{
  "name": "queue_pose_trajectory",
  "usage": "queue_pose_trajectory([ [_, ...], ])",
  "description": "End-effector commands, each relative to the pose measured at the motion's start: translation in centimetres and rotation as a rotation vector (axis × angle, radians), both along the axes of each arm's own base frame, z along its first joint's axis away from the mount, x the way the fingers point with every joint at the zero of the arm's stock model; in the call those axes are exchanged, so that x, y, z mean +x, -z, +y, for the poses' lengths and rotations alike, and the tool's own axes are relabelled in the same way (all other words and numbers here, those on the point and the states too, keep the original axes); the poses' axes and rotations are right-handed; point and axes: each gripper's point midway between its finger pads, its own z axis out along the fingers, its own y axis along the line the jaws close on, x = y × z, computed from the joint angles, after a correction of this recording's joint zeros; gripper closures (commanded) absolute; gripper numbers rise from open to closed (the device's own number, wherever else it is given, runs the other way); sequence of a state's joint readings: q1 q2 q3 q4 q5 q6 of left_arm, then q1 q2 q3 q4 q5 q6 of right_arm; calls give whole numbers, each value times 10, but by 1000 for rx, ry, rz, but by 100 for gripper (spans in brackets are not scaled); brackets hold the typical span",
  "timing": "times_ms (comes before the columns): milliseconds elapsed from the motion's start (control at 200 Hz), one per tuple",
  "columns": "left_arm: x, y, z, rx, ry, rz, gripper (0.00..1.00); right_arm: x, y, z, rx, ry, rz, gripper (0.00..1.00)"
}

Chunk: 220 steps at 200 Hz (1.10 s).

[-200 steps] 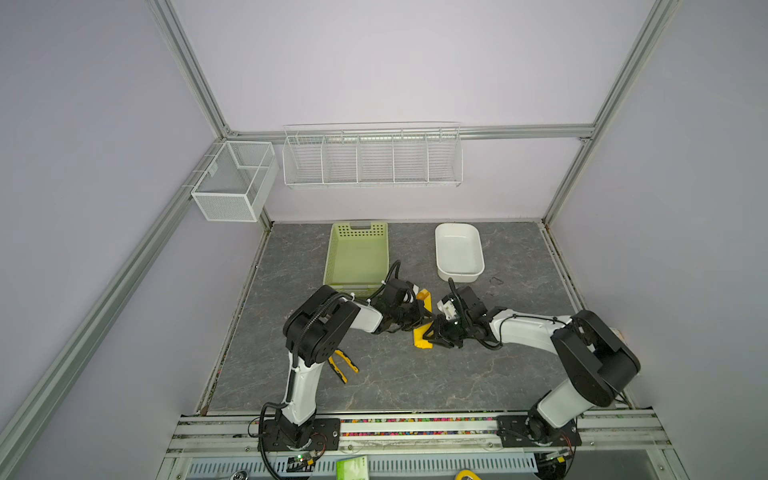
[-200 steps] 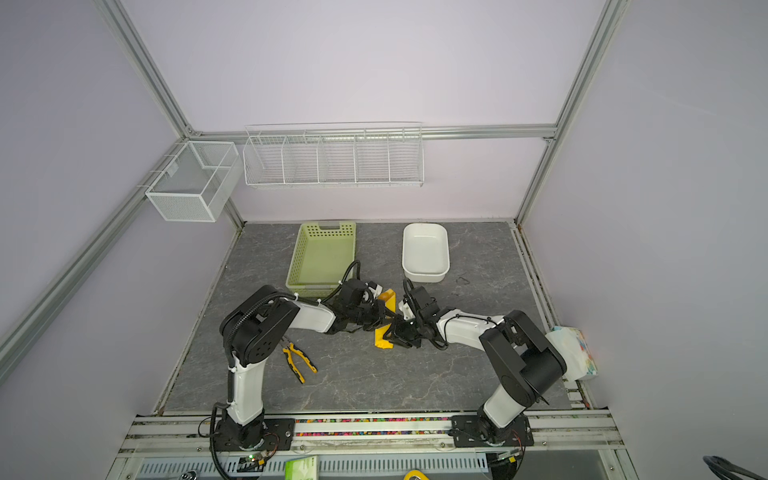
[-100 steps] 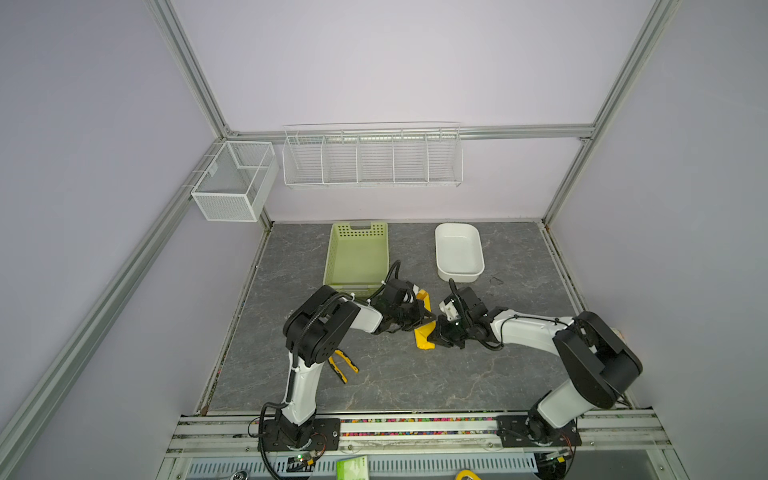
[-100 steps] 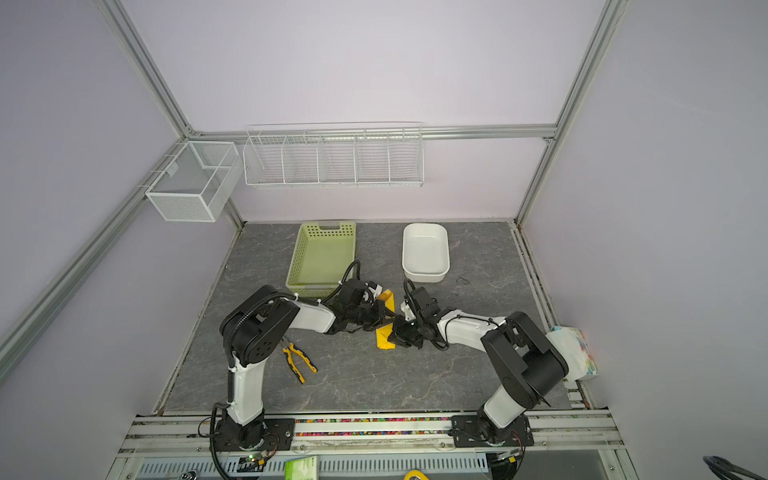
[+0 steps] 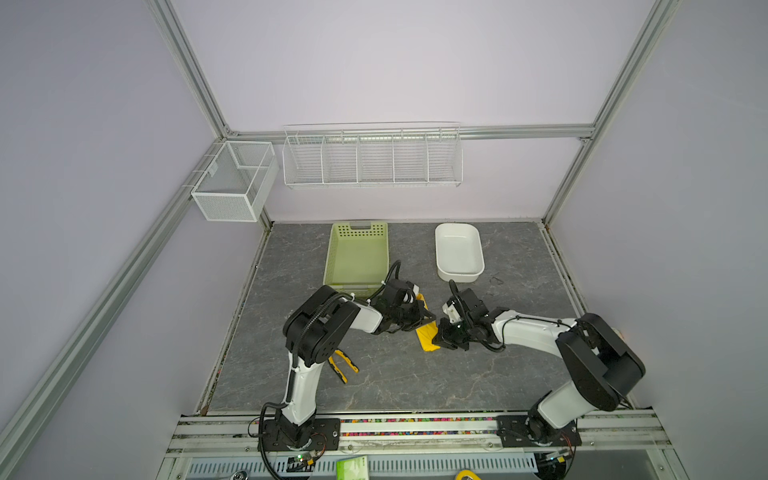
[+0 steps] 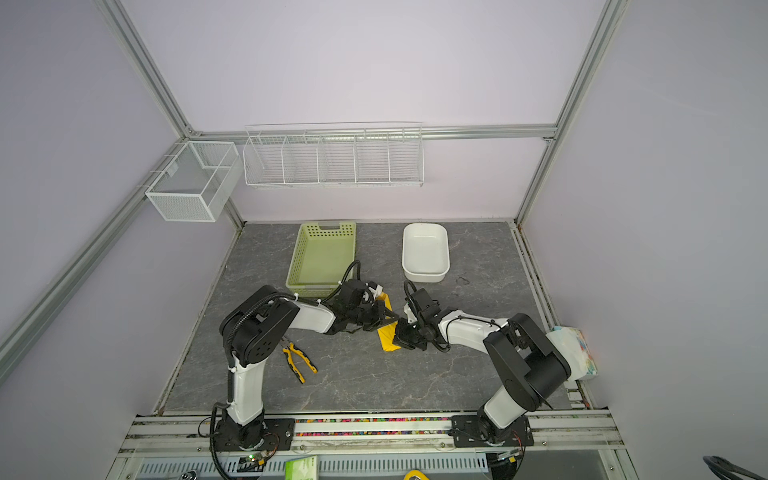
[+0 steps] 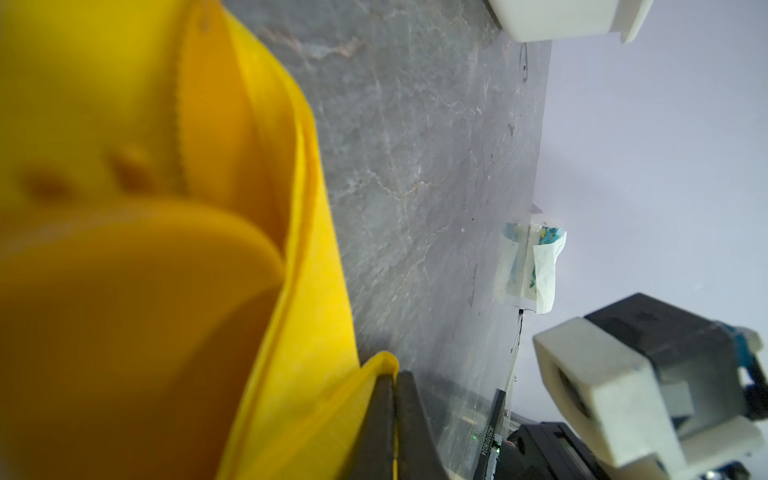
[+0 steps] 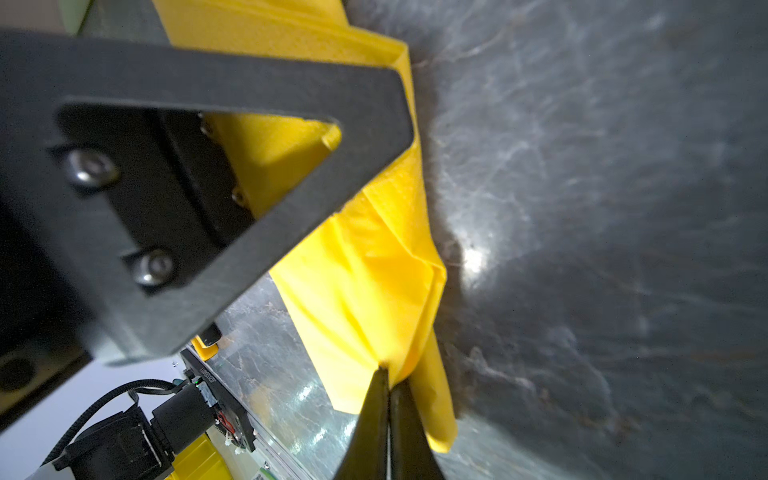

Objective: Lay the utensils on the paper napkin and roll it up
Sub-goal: 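Open the right gripper and regrip the napkin's outer flap while the left holds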

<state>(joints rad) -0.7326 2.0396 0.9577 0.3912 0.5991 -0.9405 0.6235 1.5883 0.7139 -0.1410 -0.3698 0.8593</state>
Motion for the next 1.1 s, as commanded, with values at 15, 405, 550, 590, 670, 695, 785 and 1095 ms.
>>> queue_pose_trajectory([
  [15,-6,19,17,162,14,35,94,-28,33,-27,-130,9,94,93],
  [405,13,-78,28,287,66,-183,71,-39,41,-16,-68,107,131,93],
  [550,-1,-74,42,320,80,-157,73,-42,42,-7,-55,125,137,93],
  [590,-7,-69,45,322,82,-142,75,-42,42,-6,-51,133,138,93],
  [670,-16,-55,50,324,85,-114,80,-42,41,-5,-50,140,136,93],
  [695,-19,-50,51,322,90,-102,81,-42,41,-4,-50,140,133,93],
  [785,-26,-34,51,312,100,-66,86,-42,40,-4,-53,136,135,93],
  [1095,-34,10,57,350,119,-9,90,-42,31,-3,-63,115,121,93],
])
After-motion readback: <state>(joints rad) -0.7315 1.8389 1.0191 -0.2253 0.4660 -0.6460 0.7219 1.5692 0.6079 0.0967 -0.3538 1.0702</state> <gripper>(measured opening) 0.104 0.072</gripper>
